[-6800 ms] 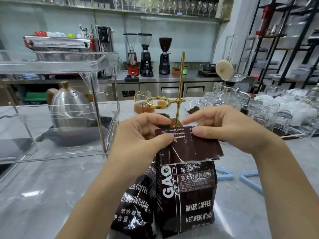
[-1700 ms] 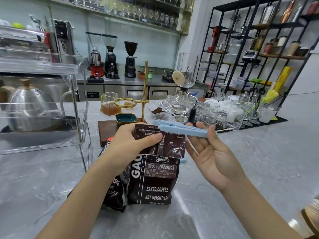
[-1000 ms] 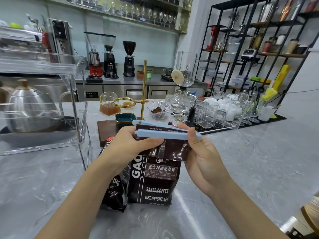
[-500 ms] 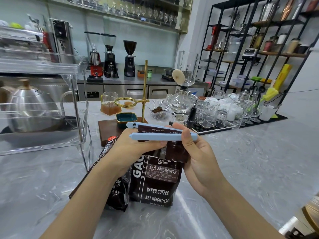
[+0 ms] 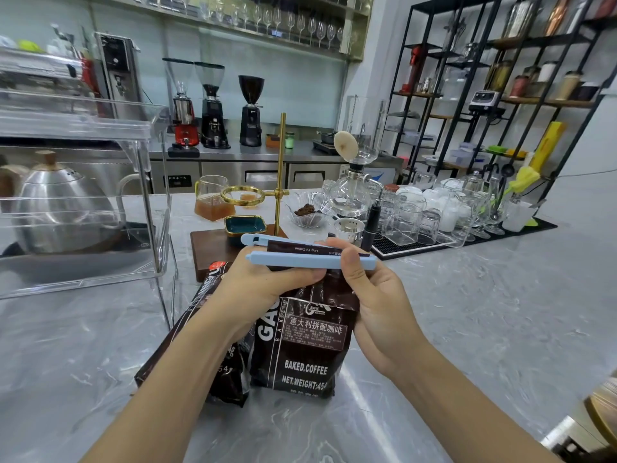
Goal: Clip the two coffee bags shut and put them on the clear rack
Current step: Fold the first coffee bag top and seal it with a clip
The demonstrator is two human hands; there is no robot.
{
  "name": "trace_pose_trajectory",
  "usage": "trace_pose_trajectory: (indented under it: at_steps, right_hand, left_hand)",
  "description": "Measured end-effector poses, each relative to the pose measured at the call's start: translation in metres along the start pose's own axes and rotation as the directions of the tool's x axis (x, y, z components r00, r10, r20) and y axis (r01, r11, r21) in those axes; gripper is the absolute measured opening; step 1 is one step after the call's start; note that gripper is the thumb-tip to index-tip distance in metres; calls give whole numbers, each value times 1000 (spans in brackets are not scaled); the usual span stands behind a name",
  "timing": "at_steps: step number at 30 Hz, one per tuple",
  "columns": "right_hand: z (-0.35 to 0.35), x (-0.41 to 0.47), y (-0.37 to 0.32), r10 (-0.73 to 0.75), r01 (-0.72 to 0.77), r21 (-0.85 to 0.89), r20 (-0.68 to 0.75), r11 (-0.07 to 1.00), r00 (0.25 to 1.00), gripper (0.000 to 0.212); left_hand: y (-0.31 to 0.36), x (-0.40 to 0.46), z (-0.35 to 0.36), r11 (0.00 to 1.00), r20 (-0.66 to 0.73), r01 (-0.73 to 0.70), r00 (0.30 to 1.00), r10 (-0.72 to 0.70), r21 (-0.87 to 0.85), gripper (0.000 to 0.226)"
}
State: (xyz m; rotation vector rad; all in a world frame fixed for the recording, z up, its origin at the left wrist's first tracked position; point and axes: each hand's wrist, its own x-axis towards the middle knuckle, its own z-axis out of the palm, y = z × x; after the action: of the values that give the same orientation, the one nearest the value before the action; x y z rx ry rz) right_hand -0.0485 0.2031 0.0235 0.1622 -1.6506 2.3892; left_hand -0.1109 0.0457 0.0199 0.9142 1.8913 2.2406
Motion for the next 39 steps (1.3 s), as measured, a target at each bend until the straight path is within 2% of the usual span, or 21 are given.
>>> trace_pose_trajectory:
  at_steps: [10,18,21,24,29,33,35,39]
  right_hand:
    - [1,4,0,4,-3,-29,29,1000,1000,43]
    - [3,9,-2,18,-13,-77,59,997,998,36]
    - [6,17,-3,13,-8,-98,56,995,998,43]
    - [7,28,-2,19,-11,-73,104,997,994,44]
    - [7,52,9,-1,5,-27,156,1000,988,40]
    - [1,68,19,1,-13,70,163,997,987,53]
    - [-5,72,24,-10,-1,86,122,996,993,62]
    - [-10,76,32,-43,38,56,85,998,995,62]
  left_hand:
    - [-3,0,-2,999,-20,49,999,-49,1,31]
    - [-1,-2,0,996,-64,72,995,-76,-58,22]
    - [2,-2,1,994,-96,55,993,-64,-94,21]
    - [4,0,-2,998,-156,43,986,-52,-56,21]
    - [3,1,-11,993,-242,115,963,-119,-31,24]
    - [-2,3,-16,982,-272,177,950,-155,59,19]
    - [-2,5,-19,988,-306,148,943,-130,35,16]
    - [-7,8,-22,996,-354,55,932,-76,-67,33]
